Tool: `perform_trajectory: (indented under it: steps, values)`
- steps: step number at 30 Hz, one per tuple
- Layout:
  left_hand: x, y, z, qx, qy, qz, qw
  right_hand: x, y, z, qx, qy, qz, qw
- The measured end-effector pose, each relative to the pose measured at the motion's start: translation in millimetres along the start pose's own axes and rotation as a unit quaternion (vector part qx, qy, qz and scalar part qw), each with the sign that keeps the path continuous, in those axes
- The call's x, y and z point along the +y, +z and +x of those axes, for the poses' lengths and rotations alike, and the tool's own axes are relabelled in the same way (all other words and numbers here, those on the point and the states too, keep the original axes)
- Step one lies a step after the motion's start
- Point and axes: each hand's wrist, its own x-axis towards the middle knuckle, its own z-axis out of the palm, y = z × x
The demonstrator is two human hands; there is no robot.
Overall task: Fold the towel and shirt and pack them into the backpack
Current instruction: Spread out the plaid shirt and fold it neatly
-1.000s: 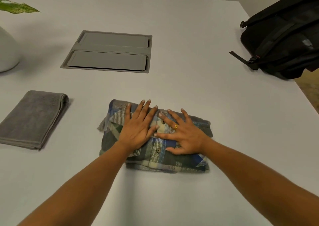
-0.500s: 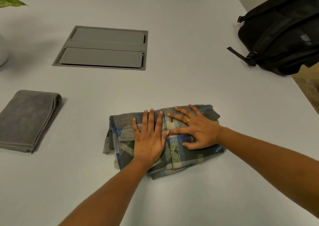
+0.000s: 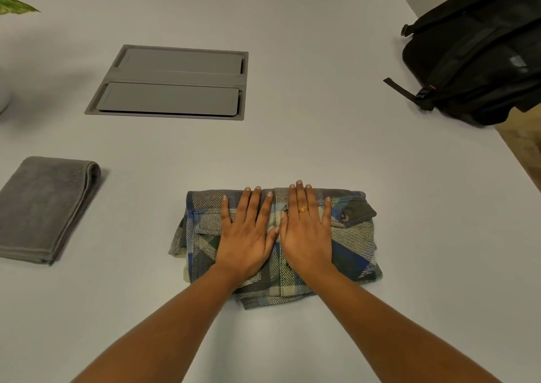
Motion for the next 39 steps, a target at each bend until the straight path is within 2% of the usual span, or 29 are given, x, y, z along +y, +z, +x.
perform_trajectory:
  steps: [9, 16, 21, 24, 26, 32, 34, 39]
  values:
    - [1, 1, 3, 0.001, 0.004, 0.015, 1.0, 1, 1, 10, -0.041, -0.005, -0.02, 0.999]
    - [-16, -4, -2, 0.024, 0.033, -0.079, 0.996, 4, 1, 4, -0.013, -0.006, 0.009, 1.0]
    - [-26, -8, -10, 0.024, -0.071, -0.082, 0.994, 9, 1, -3, 0.003, -0.007, 0.06, 0.998]
    - [-32, -8, -16, 0.011, -0.082, -0.056, 0.995, 19, 1, -8, 0.0, 0.02, 0.128, 0.992]
    - [-37, -7, -18, 0.004, -0.084, -0.041, 0.996, 26, 2, -14, 0.0, 0.026, 0.12, 0.992]
    - [-60, -5, -23, -0.027, -0.037, -0.047, 0.998, 52, -2, -10, -0.071, -0.057, 0.105, 0.99]
    - [-63, -4, -23, -0.032, -0.031, -0.064, 0.997, 61, -4, -9, -0.071, -0.084, 0.113, 0.987]
    - [-66, 1, -20, -0.034, -0.024, -0.115, 0.993, 63, 1, -9, -0.071, -0.085, 0.147, 0.983]
